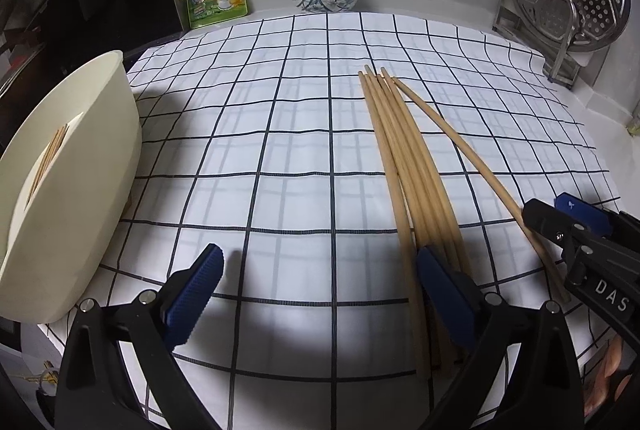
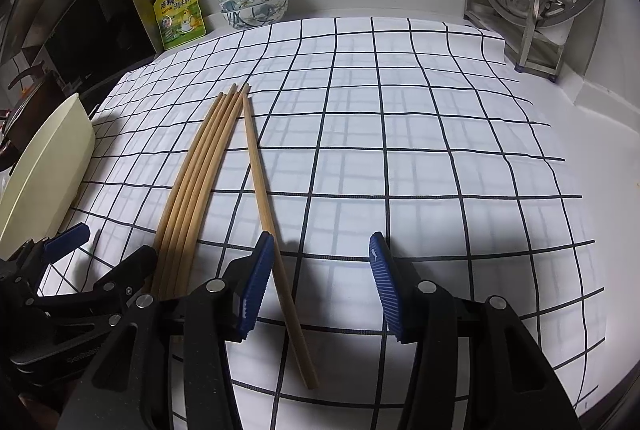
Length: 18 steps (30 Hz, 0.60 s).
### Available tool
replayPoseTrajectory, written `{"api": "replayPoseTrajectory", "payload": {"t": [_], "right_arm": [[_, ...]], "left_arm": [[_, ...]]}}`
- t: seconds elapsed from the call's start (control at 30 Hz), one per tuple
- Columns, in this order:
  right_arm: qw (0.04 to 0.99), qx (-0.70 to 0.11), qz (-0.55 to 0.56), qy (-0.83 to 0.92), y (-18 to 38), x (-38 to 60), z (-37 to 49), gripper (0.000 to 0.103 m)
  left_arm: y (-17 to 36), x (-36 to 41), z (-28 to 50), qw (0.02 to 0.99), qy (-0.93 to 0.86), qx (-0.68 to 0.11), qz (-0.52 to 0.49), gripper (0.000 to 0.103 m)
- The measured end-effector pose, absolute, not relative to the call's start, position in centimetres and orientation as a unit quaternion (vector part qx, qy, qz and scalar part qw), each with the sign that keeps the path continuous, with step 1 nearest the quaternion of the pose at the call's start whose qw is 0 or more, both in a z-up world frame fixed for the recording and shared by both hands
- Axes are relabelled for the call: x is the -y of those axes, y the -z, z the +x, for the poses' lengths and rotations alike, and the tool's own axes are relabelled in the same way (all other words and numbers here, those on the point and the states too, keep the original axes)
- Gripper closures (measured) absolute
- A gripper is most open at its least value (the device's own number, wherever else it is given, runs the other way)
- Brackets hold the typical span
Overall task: Organize utensils
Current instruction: 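Close the left tool on a chopstick while the right tool grasps another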
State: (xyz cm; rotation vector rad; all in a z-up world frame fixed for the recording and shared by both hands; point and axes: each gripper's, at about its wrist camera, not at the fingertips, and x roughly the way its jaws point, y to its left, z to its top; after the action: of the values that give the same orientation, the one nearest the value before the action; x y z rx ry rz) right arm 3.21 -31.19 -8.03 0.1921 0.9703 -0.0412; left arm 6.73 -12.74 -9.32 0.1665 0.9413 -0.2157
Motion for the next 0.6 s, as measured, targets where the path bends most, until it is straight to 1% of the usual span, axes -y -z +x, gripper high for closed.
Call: {"api": "replayPoseTrajectory", "payload": {"t": [0.03, 0.3, 0.53, 0.6], "right_arm": [[0.880, -0.466, 0.093, 0.019, 8.0, 31.2, 3.2, 0.055], [0.880, -0.466, 0.092, 0.020, 8.1, 31.3, 3.2, 0.055], [0.882, -0.464, 0.078, 0.022, 7.9, 30.7, 3.4, 0.054], [0.883, -0.463, 0.071, 0.020, 7.8, 30.3, 3.6, 0.053]], "left_arm": [[9.5, 12.8, 6.8, 0.881, 0.099, -0.455, 0.086, 0.008], [9.6, 11.6, 7.3, 0.884, 0.085, -0.453, 0.084, 0.007], [9.4, 9.3, 8.0, 0.881, 0.075, -0.462, 0.063, 0.008], [9.5, 9.4, 8.4, 0.881, 0.075, -0.462, 0.063, 0.008]]}}
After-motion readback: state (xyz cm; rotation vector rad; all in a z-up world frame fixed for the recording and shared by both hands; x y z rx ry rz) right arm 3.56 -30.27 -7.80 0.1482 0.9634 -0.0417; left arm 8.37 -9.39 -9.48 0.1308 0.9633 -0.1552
